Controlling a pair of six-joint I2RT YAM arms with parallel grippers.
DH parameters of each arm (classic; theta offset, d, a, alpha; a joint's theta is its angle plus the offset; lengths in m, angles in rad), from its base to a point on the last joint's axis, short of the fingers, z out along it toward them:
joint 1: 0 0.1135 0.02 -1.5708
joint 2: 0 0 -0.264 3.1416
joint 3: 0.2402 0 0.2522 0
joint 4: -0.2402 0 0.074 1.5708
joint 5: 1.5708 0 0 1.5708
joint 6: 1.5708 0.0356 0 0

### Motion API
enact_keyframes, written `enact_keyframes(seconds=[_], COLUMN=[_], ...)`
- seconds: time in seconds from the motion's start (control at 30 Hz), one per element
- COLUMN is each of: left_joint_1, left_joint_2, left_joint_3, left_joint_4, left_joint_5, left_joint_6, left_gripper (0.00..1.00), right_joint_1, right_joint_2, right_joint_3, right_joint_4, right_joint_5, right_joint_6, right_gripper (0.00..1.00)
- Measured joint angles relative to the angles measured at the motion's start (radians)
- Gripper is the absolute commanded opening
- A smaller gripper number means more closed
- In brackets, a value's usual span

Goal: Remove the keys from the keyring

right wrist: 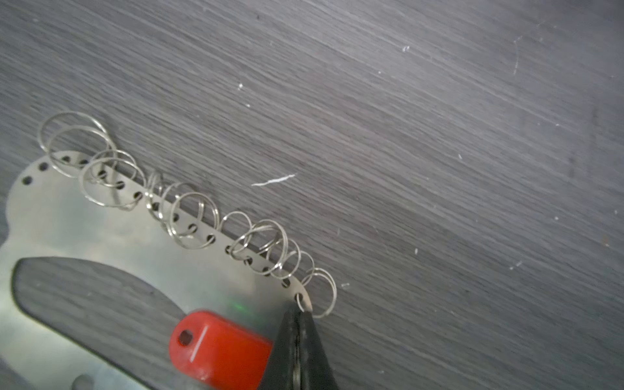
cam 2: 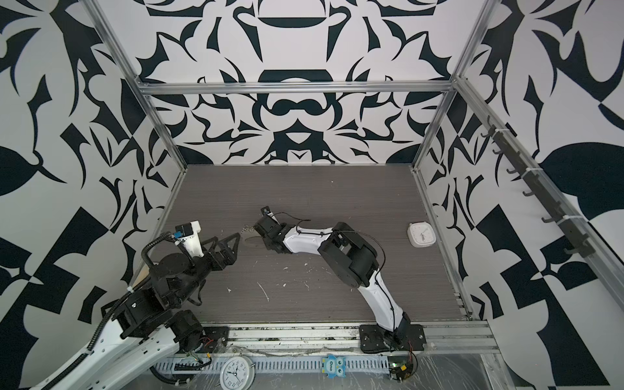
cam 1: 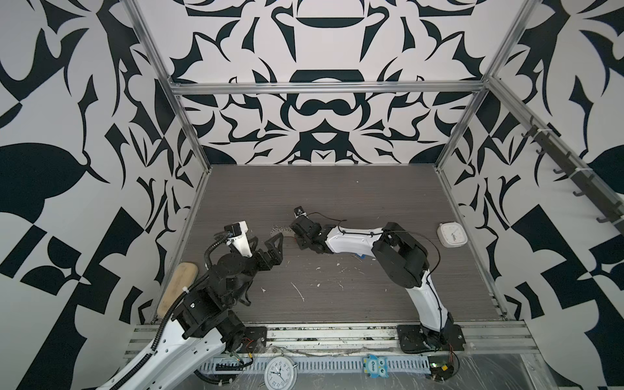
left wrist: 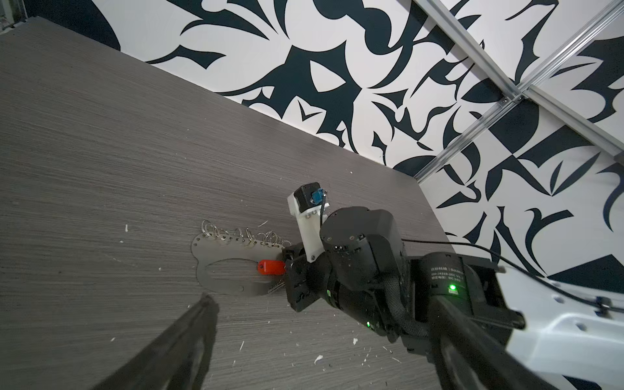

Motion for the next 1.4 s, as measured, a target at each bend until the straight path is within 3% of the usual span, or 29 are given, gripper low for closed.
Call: enact_keyframes(seconds=[0.37,0.73,0.83,1.1,1.4], left_joint_1=[0.0,0.0,0.0,0.0,0.0], left_joint_2=[0.0,0.012,0.06,0.218,0.298], left_joint_3=[0.0,0.001,0.006,0.03,0.047], left_joint_4=[0.0,0.039,0.075,0.211,0.381], left_joint_5=[0.002,0.059,0.121,0.342,0.566], left_joint_6=[0.003,0.044,0.071,0.154,0.222], left_gripper=[1.0,1.0,0.96,0.66,0.54], right_joint_1=[-0.025,-0.103,-0.14,-0.2,-0.2], right_joint_2=[-0.227,-0.614,-0.729,-0.961,-1.06], right_joint_3=[-0.203,-0.398,-0.44,-0.497,-0.526], right_joint_4=[0.166,0.223,0.216,0.175,0.152], right_joint_5=[-0.094,-0.411,-0.522,-0.794,-0.987], right_joint_6=[-0.065,-0.121,-0.126,-0.142,-0.135], right_gripper=[0.0,0.0,0.0,0.0,0.0])
